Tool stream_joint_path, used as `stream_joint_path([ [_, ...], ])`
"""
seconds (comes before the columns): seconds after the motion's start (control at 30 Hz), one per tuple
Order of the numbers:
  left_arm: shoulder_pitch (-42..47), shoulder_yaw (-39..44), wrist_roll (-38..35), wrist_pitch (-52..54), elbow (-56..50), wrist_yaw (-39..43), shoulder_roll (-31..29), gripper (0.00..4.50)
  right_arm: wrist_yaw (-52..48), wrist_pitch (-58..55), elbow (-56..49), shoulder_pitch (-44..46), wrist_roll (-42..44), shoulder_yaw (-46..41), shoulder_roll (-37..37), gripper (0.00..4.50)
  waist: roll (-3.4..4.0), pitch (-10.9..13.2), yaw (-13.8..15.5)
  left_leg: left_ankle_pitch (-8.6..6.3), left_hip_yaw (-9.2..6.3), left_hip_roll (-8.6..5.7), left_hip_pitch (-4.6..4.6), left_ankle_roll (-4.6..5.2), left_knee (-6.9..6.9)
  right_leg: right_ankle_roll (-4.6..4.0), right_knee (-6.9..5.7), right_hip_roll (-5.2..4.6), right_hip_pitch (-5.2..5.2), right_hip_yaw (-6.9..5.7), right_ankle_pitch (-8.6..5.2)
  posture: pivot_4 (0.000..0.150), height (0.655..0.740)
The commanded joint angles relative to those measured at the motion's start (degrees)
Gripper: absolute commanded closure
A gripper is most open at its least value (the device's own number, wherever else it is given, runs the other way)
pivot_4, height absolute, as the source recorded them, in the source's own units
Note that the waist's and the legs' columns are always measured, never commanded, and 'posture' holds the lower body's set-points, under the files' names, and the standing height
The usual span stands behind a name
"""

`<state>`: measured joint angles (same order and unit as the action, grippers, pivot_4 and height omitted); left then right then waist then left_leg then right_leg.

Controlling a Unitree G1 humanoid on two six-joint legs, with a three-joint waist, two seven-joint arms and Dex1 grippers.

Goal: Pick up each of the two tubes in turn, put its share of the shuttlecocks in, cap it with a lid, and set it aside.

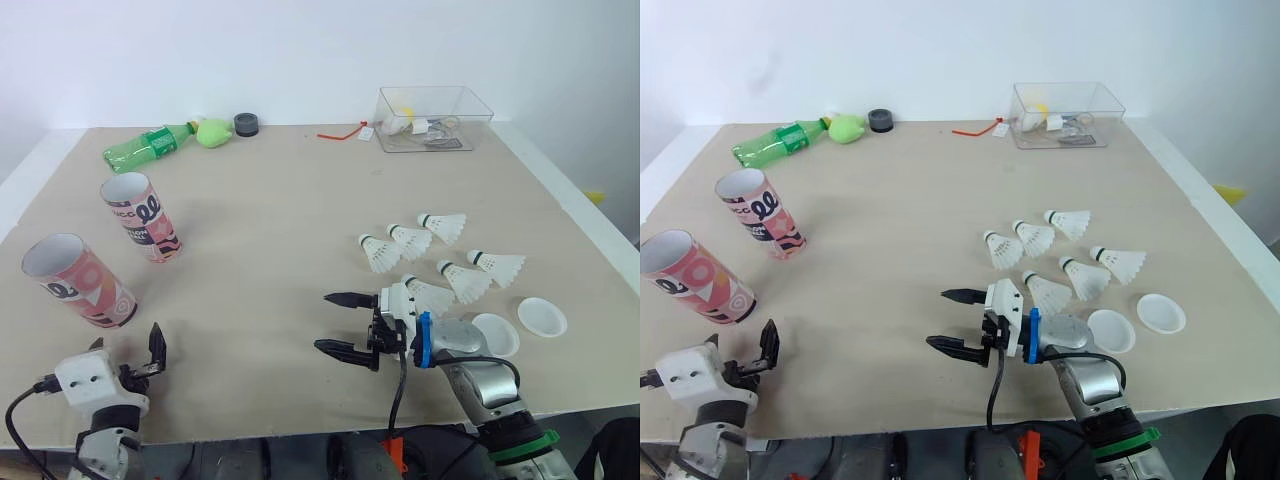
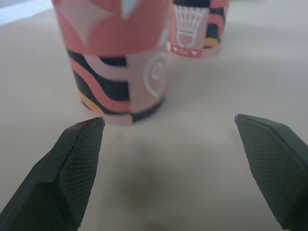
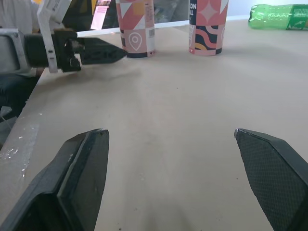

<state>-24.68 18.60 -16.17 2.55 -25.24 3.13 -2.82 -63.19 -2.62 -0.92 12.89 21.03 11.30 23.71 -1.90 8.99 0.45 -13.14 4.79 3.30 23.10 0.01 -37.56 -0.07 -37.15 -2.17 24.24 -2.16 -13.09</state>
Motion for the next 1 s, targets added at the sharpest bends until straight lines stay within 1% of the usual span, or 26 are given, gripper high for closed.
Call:
stream_joint_path([
  [0.03,1.34,2.56,-0.98,0.85,1.57,0.56,-2.1,0.0,-0.24,0.99,-0.72,1.05,0.0,-0.31,-0.25,0.03,0.0,0.0,0.0,0.0,0.0,0.0,0.0,0.0,0.0,0.0,0.0,0.0,0.0,0.0,0.01,0.15,0.74],
  [0.4,9.36,3.83,-1.58,1.98,11.13,3.2,-7.58,0.0,0.69,0.93,-1.52,-0.16,-0.6,-0.98,0.13,0.03,0.02,-0.04,0.03,0.02,0.0,0.02,-0.03,0.01,0.0,-0.02,-0.01,0.0,-0.02,-0.03,0.1,0.15,0.74],
  [0.63,10.79,5.71,-1.73,1.16,13.36,3.73,-8.9,0.0,1.44,0.84,-2.38,-1.06,-0.61,-1.37,0.55,0.03,0.03,-0.04,0.01,0.02,0.08,0.07,-0.05,0.0,0.0,-0.04,-0.01,0.02,-0.01,0.0,0.14,0.15,0.74],
  [0.8,12.44,6.97,-2.07,0.54,16.51,4.76,-10.93,0.0,1.88,0.75,-2.71,-1.35,-0.67,-1.22,0.54,0.03,0.04,-0.05,0.01,0.02,0.08,0.15,-0.08,0.0,0.0,-0.09,-0.01,0.1,-0.01,-0.01,0.16,0.15,0.74],
  [1.0,15.37,6.87,-2.62,0.48,20.79,7.83,-13.27,0.0,2.2,0.85,-2.57,-1.35,-0.81,-1.07,0.74,0.03,0.09,-0.08,0.02,0.03,0.12,0.27,-0.13,0.0,0.0,-0.19,-0.02,0.22,0.0,-0.02,0.21,0.15,0.74],
])
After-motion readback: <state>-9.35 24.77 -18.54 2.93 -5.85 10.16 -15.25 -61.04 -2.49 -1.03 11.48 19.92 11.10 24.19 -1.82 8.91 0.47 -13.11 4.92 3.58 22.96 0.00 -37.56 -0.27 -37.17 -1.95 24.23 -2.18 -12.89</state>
